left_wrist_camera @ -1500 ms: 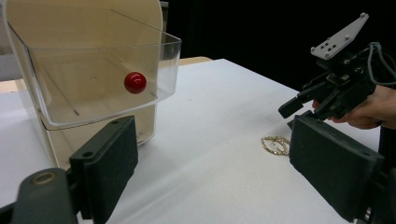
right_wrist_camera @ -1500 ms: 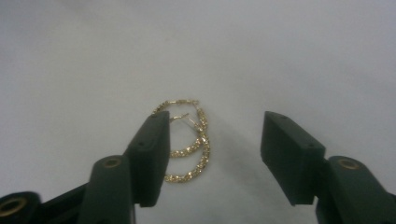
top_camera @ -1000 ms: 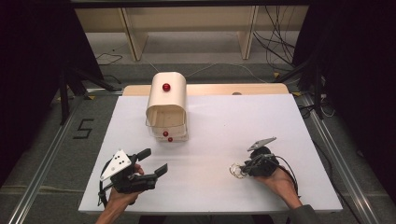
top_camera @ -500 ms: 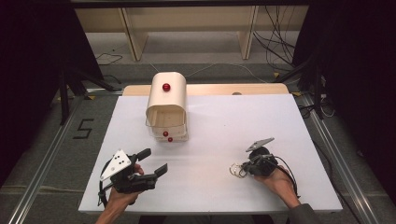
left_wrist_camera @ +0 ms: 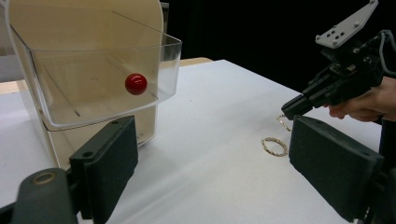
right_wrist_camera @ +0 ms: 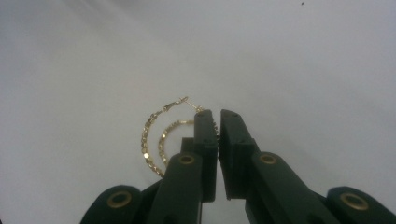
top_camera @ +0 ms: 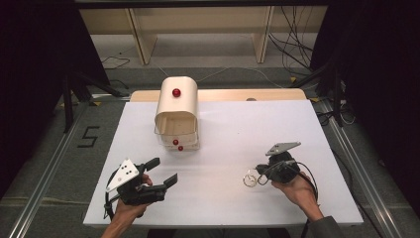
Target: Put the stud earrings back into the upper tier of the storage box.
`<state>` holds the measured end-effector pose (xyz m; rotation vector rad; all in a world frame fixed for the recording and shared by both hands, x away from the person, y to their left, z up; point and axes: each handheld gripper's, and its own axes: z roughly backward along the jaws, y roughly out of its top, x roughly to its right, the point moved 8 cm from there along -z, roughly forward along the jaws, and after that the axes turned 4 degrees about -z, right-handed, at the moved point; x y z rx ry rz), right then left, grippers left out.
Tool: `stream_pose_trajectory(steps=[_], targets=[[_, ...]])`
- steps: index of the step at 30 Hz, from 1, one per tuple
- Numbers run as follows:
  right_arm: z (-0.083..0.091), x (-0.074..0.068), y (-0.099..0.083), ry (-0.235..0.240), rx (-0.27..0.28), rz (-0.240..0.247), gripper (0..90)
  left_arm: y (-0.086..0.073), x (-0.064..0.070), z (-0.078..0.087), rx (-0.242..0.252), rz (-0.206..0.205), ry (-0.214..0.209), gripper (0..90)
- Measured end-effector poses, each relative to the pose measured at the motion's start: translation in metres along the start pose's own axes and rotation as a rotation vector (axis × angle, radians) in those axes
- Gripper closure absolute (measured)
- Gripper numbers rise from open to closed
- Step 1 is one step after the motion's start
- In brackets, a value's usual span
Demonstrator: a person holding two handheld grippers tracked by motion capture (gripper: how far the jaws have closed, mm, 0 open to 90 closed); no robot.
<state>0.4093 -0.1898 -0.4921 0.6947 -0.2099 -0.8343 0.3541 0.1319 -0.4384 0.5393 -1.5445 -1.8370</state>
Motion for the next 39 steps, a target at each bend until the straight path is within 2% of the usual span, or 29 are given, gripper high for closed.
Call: stream_pose_trajectory(steps=[7,19,21,22,23,24,39], targets=[[0.013,-0.002,0.017,-0.002,0.056,0.016,86.5,0.000,0.000,0.000,-0.002,0.000,0.003,15.3],[0.026,-0.019,0.058,0.038,0.149,0.057,86.5,0.000,-0.001,0.000,0.003,0.002,0.007,15.3],[0.026,-0.022,0.062,0.044,0.155,0.062,86.4,0.000,-0.001,0.000,0.003,0.004,0.008,15.3],[0.027,-0.028,0.071,0.058,0.173,0.073,86.4,0.000,-0.001,0.000,0.003,0.003,0.008,15.3],[0.027,-0.028,0.071,0.058,0.173,0.073,86.4,0.000,-0.001,0.000,0.004,0.003,0.008,15.3],[0.027,-0.033,0.079,0.069,0.184,0.083,86.4,0.000,-0.001,0.000,0.004,0.002,0.008,15.3],[0.019,-0.059,0.119,0.125,0.228,0.119,86.4,0.001,-0.001,0.001,0.005,0.003,0.009,15.3]])
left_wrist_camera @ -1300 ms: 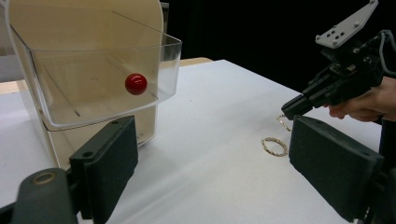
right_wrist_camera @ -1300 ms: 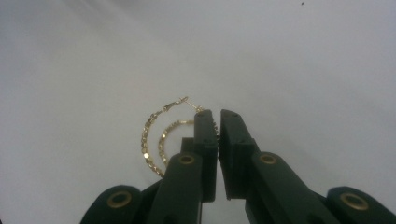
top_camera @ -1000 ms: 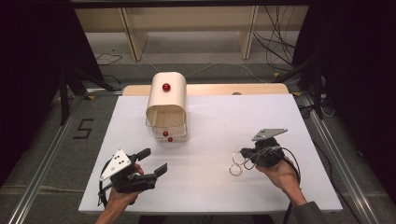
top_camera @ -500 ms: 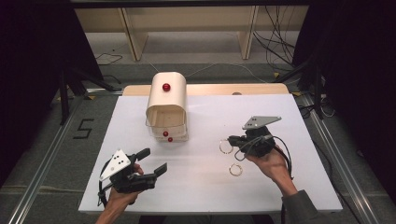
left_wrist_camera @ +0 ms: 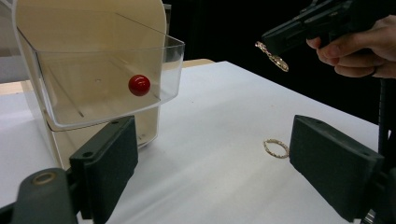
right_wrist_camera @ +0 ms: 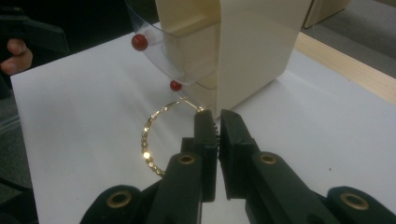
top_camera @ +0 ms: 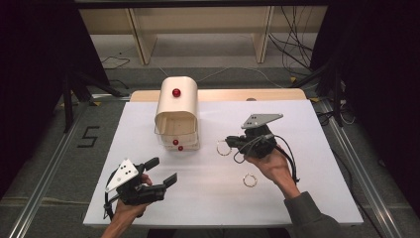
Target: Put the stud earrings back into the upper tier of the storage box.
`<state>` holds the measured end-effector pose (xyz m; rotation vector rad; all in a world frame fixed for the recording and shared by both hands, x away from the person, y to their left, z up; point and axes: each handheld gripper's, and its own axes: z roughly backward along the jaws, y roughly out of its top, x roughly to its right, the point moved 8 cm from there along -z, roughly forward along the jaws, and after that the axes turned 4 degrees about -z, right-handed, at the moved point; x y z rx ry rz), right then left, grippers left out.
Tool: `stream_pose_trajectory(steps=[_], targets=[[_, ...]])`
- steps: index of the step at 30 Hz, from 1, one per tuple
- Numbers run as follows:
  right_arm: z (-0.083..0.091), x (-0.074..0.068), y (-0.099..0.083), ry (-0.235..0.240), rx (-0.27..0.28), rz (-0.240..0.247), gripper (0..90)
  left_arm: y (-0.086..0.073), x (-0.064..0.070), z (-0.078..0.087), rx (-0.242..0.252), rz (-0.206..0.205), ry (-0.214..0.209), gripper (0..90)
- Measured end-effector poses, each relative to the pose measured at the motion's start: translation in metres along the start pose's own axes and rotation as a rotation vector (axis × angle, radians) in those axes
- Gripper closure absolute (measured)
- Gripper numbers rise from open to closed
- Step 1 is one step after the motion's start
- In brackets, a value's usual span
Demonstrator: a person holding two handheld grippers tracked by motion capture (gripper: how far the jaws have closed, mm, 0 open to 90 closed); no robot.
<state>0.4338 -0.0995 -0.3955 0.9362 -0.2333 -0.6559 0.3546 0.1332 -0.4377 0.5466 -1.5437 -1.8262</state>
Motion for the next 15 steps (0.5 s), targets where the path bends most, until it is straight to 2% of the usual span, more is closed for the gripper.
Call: stream_pose_trajectory(steps=[15], targets=[[-0.026,-0.015,0.034,0.028,0.016,0.035,86.4,0.000,0.000,0.000,0.002,0.004,0.000,15.3]])
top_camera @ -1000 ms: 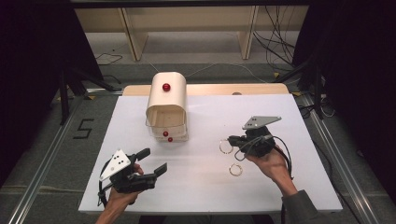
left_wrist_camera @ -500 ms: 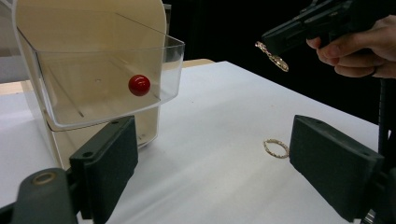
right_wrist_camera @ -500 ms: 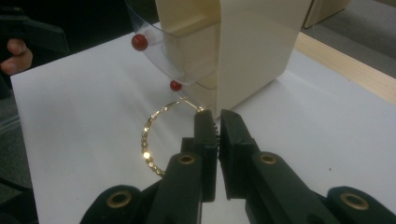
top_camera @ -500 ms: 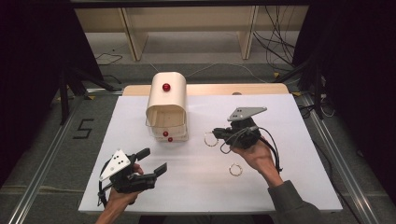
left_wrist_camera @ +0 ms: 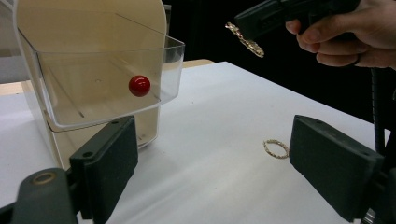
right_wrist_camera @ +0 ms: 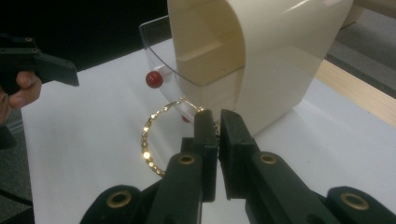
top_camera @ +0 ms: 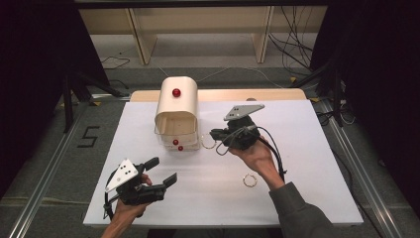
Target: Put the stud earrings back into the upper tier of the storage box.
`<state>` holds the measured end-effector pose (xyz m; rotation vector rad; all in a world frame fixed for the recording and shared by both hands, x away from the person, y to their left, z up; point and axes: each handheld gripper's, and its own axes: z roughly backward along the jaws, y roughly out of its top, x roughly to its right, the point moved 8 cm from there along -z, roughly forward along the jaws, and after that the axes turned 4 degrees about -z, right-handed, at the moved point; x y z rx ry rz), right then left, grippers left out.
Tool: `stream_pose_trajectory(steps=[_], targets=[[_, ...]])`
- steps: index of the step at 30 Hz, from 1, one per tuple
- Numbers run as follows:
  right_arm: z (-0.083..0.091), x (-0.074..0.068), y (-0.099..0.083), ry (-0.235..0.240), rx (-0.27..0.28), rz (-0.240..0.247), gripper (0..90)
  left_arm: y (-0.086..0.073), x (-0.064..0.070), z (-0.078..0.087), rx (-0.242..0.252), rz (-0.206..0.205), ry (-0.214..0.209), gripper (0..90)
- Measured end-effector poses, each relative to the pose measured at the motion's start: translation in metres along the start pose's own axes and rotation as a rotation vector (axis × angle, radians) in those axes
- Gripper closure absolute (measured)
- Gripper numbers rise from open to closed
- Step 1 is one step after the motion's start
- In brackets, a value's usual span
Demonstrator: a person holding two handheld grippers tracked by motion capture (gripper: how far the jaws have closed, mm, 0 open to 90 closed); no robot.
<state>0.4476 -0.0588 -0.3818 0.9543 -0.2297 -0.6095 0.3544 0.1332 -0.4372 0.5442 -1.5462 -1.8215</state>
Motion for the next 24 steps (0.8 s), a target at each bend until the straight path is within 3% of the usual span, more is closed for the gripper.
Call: stream_pose_trajectory(steps=[14,24], targets=[[-0.028,-0.011,0.032,0.024,0.024,-0.006,86.4,0.000,0.000,0.000,0.001,-0.001,-0.001,15.3],[-0.052,-0.014,0.049,0.011,0.008,-0.012,86.4,0.001,0.000,0.001,0.004,0.000,-0.001,15.3]])
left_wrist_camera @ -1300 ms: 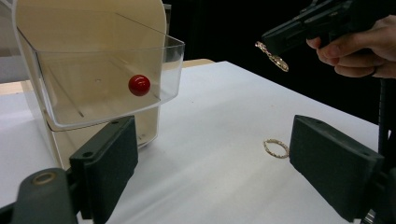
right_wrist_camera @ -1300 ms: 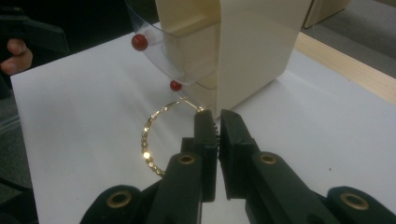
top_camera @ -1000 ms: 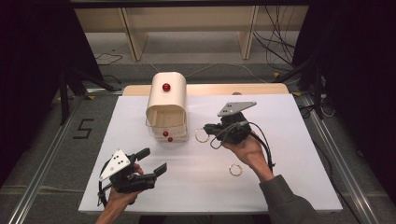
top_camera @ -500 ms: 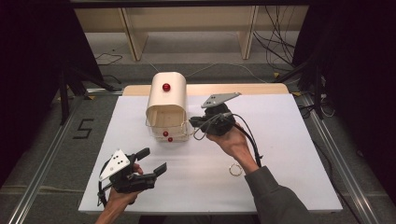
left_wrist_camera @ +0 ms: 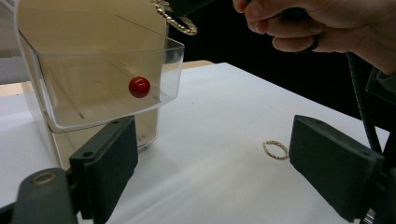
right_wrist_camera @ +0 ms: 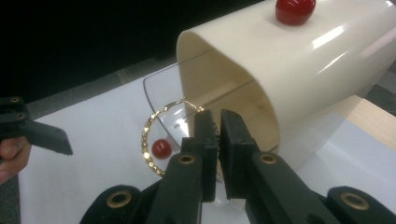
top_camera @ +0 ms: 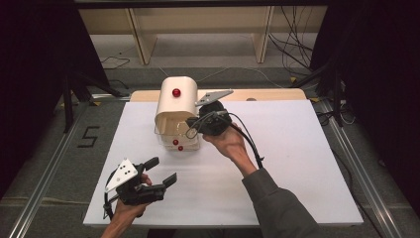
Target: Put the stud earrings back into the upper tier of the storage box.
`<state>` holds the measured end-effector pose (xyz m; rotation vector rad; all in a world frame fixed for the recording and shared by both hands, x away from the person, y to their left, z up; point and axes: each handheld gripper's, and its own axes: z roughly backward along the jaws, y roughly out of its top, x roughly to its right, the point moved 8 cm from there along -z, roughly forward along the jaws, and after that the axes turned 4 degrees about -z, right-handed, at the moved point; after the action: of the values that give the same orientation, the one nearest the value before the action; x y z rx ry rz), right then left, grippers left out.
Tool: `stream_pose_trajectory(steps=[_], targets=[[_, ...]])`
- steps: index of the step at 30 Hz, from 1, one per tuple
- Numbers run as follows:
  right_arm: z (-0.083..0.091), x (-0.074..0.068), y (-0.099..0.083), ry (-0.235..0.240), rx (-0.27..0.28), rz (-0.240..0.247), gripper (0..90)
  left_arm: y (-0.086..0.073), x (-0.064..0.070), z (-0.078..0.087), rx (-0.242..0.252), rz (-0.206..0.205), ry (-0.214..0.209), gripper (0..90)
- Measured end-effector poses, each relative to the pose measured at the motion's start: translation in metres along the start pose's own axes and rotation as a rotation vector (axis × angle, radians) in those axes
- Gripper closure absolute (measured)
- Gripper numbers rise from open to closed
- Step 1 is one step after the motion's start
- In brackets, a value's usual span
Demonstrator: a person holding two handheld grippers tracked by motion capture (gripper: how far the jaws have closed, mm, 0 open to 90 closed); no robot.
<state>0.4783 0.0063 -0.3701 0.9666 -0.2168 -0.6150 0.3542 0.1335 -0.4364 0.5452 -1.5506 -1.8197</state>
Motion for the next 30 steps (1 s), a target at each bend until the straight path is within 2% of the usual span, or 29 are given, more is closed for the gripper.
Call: stream_pose_trajectory(steps=[3,16,30], targets=[[-0.003,0.000,0.002,0.000,-0.002,-0.008,86.4,0.000,0.000,0.000,0.000,0.000,0.000,15.3],[-0.025,0.003,0.009,-0.058,-0.016,-0.020,86.3,0.000,0.000,0.000,0.002,0.001,-0.001,15.3],[-0.040,0.002,0.006,-0.077,-0.028,-0.022,86.0,0.001,0.000,0.001,0.005,0.002,-0.003,15.3]])
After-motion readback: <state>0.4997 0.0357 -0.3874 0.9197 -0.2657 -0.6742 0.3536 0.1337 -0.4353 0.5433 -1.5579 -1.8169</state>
